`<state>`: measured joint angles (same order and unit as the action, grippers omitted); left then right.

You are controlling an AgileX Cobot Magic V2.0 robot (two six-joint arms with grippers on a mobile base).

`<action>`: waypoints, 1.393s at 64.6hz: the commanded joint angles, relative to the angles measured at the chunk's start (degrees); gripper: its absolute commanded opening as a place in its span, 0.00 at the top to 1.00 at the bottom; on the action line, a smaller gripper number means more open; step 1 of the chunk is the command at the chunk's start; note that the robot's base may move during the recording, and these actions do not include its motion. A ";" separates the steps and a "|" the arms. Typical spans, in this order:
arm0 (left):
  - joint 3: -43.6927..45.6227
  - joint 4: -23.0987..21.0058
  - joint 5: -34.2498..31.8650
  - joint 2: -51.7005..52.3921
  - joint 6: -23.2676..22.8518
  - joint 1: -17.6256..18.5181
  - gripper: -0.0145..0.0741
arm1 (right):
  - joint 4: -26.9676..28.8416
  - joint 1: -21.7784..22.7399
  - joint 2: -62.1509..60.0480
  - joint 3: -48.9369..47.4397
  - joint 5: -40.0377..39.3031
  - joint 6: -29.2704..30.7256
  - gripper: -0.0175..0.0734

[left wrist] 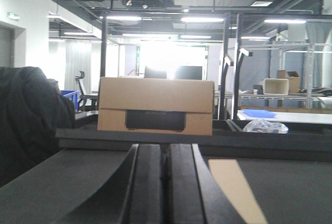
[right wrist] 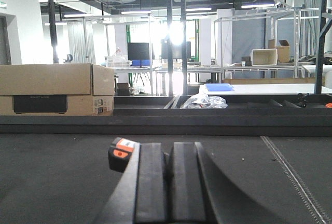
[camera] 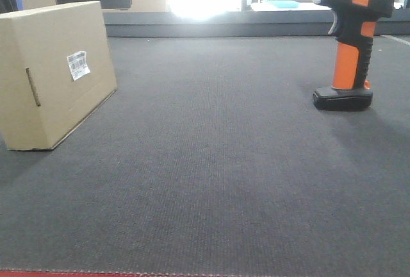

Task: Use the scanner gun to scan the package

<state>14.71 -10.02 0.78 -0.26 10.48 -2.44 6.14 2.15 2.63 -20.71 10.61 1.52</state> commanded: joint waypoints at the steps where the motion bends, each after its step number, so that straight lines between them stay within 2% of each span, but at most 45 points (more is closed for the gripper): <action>1: 4.68 -0.16 4.95 -1.87 -0.44 0.32 0.95 | -0.76 -0.07 3.62 -4.90 4.58 0.07 0.98; 5: 7.77 0.05 7.55 -4.36 -0.44 0.32 0.89 | -0.76 -0.07 6.32 -7.54 5.73 0.07 0.95; 8: 10.06 0.05 9.25 -6.73 -0.44 0.32 0.82 | -0.76 -0.07 8.39 -9.19 5.84 0.07 0.88; 12: 12.81 0.05 11.59 -9.38 -0.44 0.32 0.70 | -0.76 -0.07 11.39 -11.06 5.84 0.07 0.74; 19: 17.79 0.05 14.40 -16.31 -0.44 0.32 0.45 | -0.76 -0.07 16.69 -12.71 5.84 0.07 0.38; 26: 21.52 -0.58 14.94 -21.90 -0.44 0.44 0.28 | -0.76 -0.07 20.51 -12.96 5.71 0.07 0.17; 33: 24.86 -0.81 14.74 -27.24 -0.44 2.69 0.15 | -2.40 -0.07 22.92 -12.96 4.33 0.07 0.18; 39: 28.06 -0.90 16.41 -30.75 -0.44 5.86 0.16 | -2.40 -0.07 24.17 -12.96 2.17 0.07 0.18; 43: 31.19 -1.03 20.45 -34.63 -0.44 7.73 0.16 | -2.40 -0.07 24.59 -12.96 1.43 0.07 0.18; 48: 37.59 -1.03 30.08 -41.46 -0.44 9.32 0.16 | -2.40 -0.62 24.69 -12.96 1.06 0.07 0.18; 53: 43.63 -1.36 37.76 -46.97 -0.44 9.44 0.16 | -2.40 -1.45 24.69 -12.96 1.06 0.07 0.18; 74: 68.36 -1.71 60.02 -71.36 -0.44 9.44 0.16 | -2.40 -3.03 24.69 -12.96 1.06 0.07 0.18; 82: 75.67 -1.71 64.91 -79.76 -0.60 9.44 0.16 | -2.40 -3.03 24.69 -12.96 1.06 0.07 0.18; 90: 80.05 -1.34 66.57 -86.73 -1.17 9.44 0.16 | -2.40 -3.02 24.69 -12.96 1.17 0.07 0.18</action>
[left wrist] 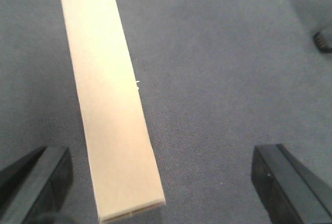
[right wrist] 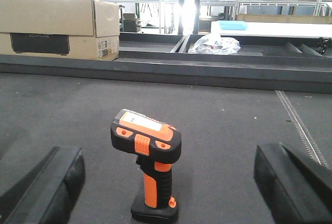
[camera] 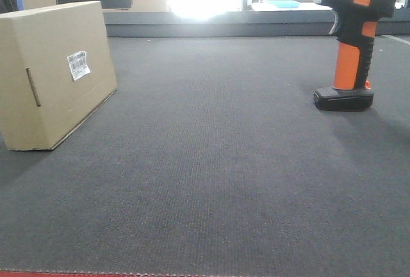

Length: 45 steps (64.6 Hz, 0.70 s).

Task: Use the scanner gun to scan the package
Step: 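Grasp the tan cardboard box with the left gripper and lift it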

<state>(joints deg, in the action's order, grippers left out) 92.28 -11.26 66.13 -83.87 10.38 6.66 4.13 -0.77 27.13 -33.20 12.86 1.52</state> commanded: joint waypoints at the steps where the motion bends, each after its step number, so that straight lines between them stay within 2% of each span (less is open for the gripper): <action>1: 3.01 0.05 1.40 -4.10 -1.59 0.34 0.16 | -0.39 -0.09 0.19 -0.47 -0.96 0.07 0.18; 9: 6.08 3.98 3.62 -9.69 -4.89 0.34 0.16 | -0.39 -0.09 0.19 -0.47 -0.61 0.07 0.18; 18: 7.28 6.52 3.83 -13.61 -5.06 0.34 0.16 | -0.39 -0.09 0.19 -0.47 -0.03 0.07 0.18; 45: 7.31 6.90 1.77 -20.05 -5.06 0.34 0.16 | -0.39 -0.09 0.19 -0.47 0.09 0.07 0.18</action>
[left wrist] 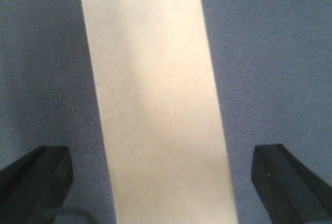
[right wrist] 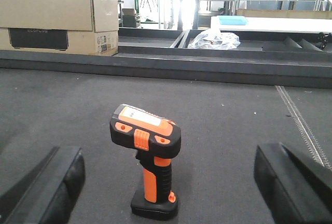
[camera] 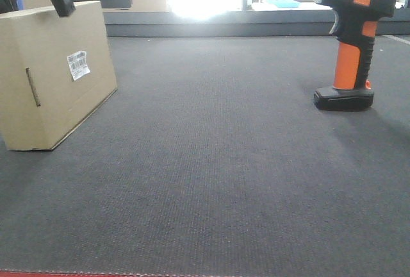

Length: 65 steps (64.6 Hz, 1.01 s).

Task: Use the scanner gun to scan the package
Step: 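Grasp the tan cardboard box with the left gripper and lift it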

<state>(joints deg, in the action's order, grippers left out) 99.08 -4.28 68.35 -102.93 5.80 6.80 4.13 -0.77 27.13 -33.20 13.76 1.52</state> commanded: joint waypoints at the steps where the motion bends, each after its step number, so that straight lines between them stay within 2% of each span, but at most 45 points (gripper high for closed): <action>1: 0.52 -0.08 -0.44 -1.15 -0.48 0.20 0.16 | -0.39 -0.09 0.19 -0.47 -0.82 0.07 0.18; 18: 0.52 -0.08 -0.79 -2.34 -0.48 0.20 0.16 | -0.39 -1.28 0.19 -0.47 -0.82 0.07 0.18; 23: 0.52 -0.08 -0.79 -2.34 -0.48 0.20 0.21 | -0.39 -1.53 0.19 -0.47 -0.45 0.07 0.18; 29: 0.52 -0.08 -0.79 -2.34 -0.48 0.20 0.39 | -0.39 -1.63 0.19 -0.47 -0.34 0.07 0.18; 34: 0.52 -0.08 -0.79 -2.34 -0.48 0.20 0.60 | -0.39 -1.63 0.19 -0.47 -0.34 0.07 0.18; 37: 0.52 -0.08 -0.99 -2.34 -0.48 0.20 0.76 | -0.39 -1.63 0.19 -0.47 -0.34 0.07 0.18; 42: 0.52 -0.08 -1.30 -2.34 -0.48 0.20 0.95 | -0.39 -1.92 0.19 -0.47 -0.33 0.07 0.18; 43: 0.52 -0.08 -1.30 -2.34 -0.48 0.20 0.96 | -0.39 -2.08 0.19 -0.47 -0.33 0.07 0.18; 53: 0.52 -2.80 0.77 -1.97 -0.48 0.20 0.96 | -0.39 -3.84 0.19 -0.47 -0.33 0.07 0.18; 65: 0.52 -12.66 1.62 0.99 0.13 0.20 0.96 | -0.39 -4.45 0.19 -0.47 -0.10 0.07 0.18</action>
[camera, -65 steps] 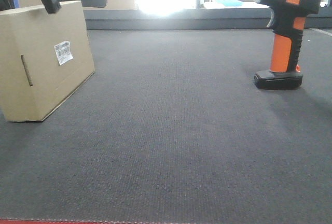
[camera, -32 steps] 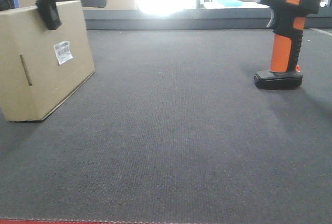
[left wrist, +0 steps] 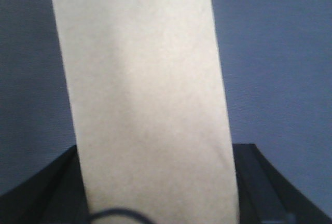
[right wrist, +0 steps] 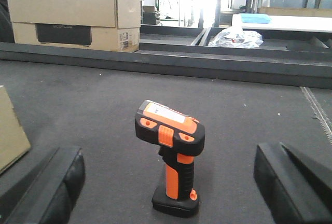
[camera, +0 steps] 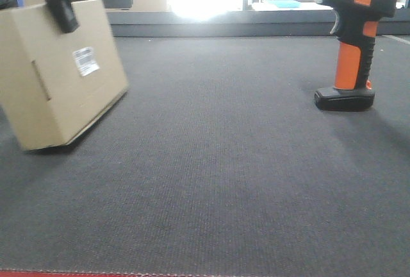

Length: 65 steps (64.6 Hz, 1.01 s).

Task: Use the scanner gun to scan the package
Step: 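Grasp the tan cardboard box with the left gripper and lift it, then grasp the orange scanner gun handle with the right gripper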

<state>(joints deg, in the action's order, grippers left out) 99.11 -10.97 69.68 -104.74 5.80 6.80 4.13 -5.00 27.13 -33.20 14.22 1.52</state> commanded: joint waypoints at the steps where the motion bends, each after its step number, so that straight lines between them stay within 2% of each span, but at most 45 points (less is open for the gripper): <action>1: 0.48 -6.82 0.28 3.17 0.13 0.20 0.96 | -0.39 -0.22 0.19 -0.47 -0.53 0.07 0.18; 10: 0.48 -15.94 0.28 7.07 1.71 0.20 0.96 | -0.39 -0.22 0.19 -0.47 1.92 0.07 0.18; 17: 0.36 -21.31 0.28 9.41 2.42 -0.48 0.96 | -0.29 -0.35 0.19 0.49 2.22 0.07 0.18; 23: -1.35 -28.90 0.28 11.59 4.58 -2.89 0.96 | 0.13 -1.33 0.19 2.97 1.42 0.07 0.18; 28: -4.15 -32.66 0.28 13.40 5.73 -5.19 0.96 | 0.13 -2.02 0.19 5.49 -0.30 0.07 0.18; 35: -8.90 -32.66 0.28 15.75 6.21 -7.05 0.96 | 0.13 -2.13 0.19 9.50 -4.03 0.07 0.18; 48: -17.80 -32.79 -1.28 19.05 7.48 -7.58 0.96 | 0.13 -2.13 0.83 15.44 -16.12 0.07 0.18; 61: -19.77 -33.04 -3.60 19.38 7.48 -7.58 0.96 | 0.25 -2.13 9.81 15.71 -24.82 0.07 0.18; 65: -19.77 -33.43 -3.75 19.38 7.48 -7.58 0.96 | 1.95 -2.13 13.90 15.71 -27.98 0.07 0.18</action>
<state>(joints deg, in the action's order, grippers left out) 79.37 -41.89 66.89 -86.30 12.92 -0.63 4.53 -7.03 36.15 -17.57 -7.95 1.52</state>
